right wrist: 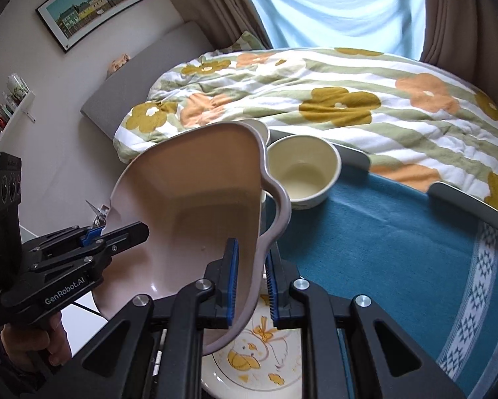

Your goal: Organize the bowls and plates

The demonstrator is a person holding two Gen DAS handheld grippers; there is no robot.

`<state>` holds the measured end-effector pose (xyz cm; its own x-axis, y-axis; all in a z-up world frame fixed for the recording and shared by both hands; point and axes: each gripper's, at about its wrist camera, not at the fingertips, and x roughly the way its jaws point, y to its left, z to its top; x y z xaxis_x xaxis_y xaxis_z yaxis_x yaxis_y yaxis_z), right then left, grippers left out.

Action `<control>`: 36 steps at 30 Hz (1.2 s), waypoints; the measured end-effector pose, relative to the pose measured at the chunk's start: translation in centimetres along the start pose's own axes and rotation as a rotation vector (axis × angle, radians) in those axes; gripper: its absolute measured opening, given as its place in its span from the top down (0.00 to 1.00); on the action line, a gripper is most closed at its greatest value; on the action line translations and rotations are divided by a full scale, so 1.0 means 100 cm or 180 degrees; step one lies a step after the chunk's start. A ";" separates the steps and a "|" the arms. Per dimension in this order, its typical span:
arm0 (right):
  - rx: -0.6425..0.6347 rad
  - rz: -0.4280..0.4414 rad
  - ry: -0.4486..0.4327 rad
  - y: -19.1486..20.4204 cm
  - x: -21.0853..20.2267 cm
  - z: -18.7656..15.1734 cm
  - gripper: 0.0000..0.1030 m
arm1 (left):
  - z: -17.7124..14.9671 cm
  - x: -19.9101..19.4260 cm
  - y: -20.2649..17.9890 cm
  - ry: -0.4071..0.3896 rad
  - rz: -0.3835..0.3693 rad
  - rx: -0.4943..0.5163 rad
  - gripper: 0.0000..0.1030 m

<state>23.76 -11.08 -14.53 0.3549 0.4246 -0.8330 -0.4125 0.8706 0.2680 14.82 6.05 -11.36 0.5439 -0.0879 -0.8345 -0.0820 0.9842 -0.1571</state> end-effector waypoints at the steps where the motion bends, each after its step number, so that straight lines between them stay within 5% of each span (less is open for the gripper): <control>1: 0.0032 -0.0032 -0.0046 -0.005 -0.014 -0.006 0.86 | -0.004 -0.005 -0.013 -0.0016 -0.0034 0.0035 0.85; 11: 0.0486 -0.0553 -0.0275 -0.083 -0.113 -0.093 0.86 | -0.050 0.000 -0.149 0.0137 -0.0556 0.0488 0.85; 20: 0.1047 -0.0965 -0.0124 -0.175 -0.118 -0.175 0.86 | -0.099 0.072 -0.248 0.0511 -0.0845 0.0868 0.85; 36: 0.1411 -0.0884 -0.0212 -0.221 -0.096 -0.226 0.86 | -0.130 0.124 -0.265 0.0663 -0.0771 0.1061 0.85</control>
<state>10.50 -39.98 -23.45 0.4590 0.1653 -0.8729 0.0940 0.9680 0.2327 12.87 -23.11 -24.46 0.3320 -0.3169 -0.8885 0.3182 0.9243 -0.2107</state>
